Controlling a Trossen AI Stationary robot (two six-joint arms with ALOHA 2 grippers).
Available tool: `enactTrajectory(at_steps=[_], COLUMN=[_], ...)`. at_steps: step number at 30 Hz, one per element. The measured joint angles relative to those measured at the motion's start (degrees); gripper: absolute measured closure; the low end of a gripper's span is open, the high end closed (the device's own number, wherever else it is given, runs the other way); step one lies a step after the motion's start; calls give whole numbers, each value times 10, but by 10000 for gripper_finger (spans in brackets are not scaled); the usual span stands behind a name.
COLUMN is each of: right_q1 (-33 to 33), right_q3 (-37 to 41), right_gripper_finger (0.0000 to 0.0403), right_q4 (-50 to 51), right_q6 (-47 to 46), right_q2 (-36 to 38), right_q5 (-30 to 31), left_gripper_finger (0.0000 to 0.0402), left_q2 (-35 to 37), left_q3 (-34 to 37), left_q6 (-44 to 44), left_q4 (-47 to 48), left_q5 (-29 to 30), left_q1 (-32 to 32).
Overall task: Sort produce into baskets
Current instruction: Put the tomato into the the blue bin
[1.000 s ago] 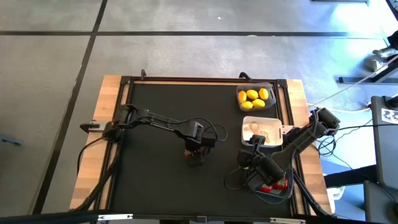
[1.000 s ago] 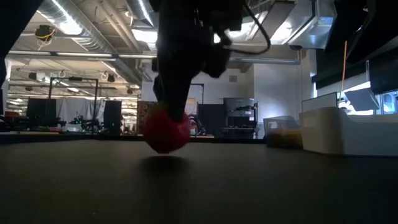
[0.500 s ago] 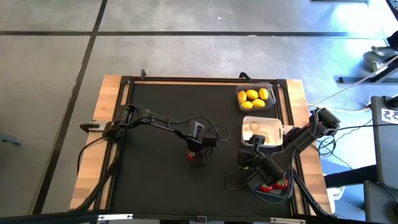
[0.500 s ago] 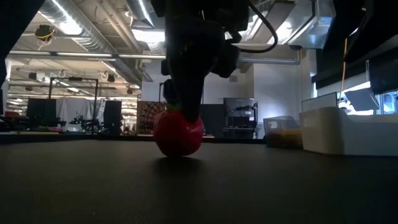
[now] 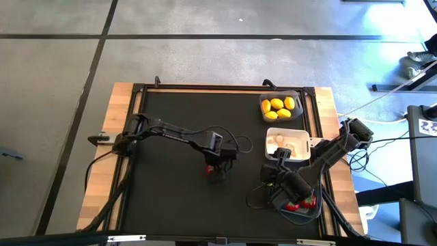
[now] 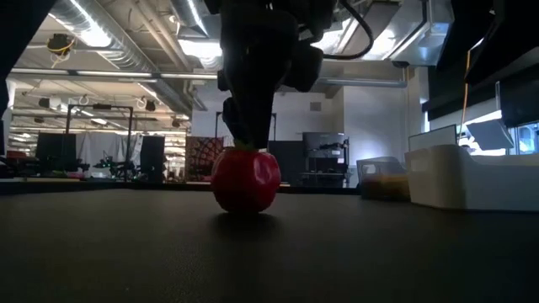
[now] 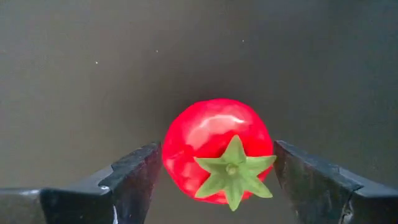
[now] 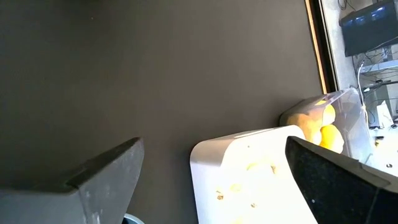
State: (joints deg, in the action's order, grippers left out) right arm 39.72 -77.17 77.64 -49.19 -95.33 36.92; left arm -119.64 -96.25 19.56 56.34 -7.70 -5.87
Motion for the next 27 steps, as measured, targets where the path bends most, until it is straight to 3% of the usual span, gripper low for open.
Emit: enactTrajectory(at_steps=[8,11,20,23,27], right_q1=[0,0,-1,-11,-40], right_q3=[0,0,0,0,0], right_gripper_finger=[13,13,13,13,13], right_q4=[-16,-34,-96,-140,-202], right_q6=[0,0,34,83,167], right_q2=[0,0,0,0,0], right_q5=[16,3,-15,-23,-40], left_gripper_finger=[100,100,100,100,100], left_q2=[16,36,96,120,158], left_q3=[0,0,21,67,144], left_q6=[-2,-8,8,-7,55], left_q4=[32,41,51,33,-19], left_q5=[3,31,194,253,325], left_q1=[-7,-26,-147,-198,-249])
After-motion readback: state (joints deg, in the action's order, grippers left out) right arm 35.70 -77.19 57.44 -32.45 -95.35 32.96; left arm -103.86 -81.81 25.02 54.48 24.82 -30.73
